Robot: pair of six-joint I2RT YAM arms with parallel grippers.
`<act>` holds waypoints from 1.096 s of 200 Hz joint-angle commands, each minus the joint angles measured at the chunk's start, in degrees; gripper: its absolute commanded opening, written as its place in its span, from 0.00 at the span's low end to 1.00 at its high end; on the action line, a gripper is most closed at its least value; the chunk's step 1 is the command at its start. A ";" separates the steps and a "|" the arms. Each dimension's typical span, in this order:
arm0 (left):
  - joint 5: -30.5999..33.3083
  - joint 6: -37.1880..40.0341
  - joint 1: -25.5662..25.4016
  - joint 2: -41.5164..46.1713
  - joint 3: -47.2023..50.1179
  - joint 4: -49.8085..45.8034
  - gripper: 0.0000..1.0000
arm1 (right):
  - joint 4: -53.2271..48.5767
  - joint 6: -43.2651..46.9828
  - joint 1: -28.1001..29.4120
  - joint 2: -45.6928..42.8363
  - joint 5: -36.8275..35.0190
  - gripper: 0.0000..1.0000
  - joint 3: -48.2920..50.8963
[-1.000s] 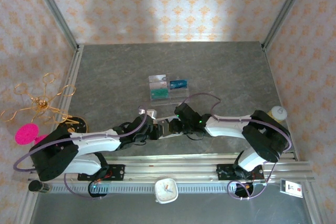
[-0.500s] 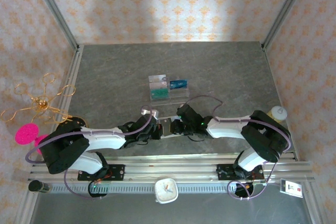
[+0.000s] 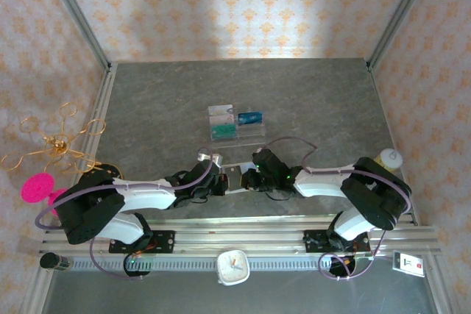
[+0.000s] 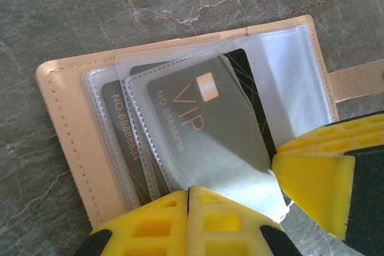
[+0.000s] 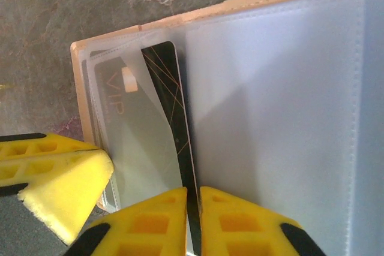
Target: Take the credit cards out of the card holder
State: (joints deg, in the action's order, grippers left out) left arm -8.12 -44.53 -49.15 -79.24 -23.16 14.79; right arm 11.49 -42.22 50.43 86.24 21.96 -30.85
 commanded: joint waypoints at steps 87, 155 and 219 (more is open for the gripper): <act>1.13 -0.65 1.06 0.07 3.57 -2.35 0.00 | -7.66 -2.59 -0.60 -7.17 -8.53 0.00 3.34; 0.08 1.11 0.98 8.07 -0.64 -3.99 0.08 | -6.30 -0.48 -0.60 -5.93 -6.88 0.00 2.66; -3.86 2.16 -0.60 -3.29 -5.35 1.76 0.08 | -4.73 1.05 -0.61 -5.68 -5.45 0.00 2.76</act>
State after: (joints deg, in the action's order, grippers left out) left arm -10.41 -43.48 -49.32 -79.46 -27.27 14.28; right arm 6.31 -42.57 50.06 80.20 16.56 -27.94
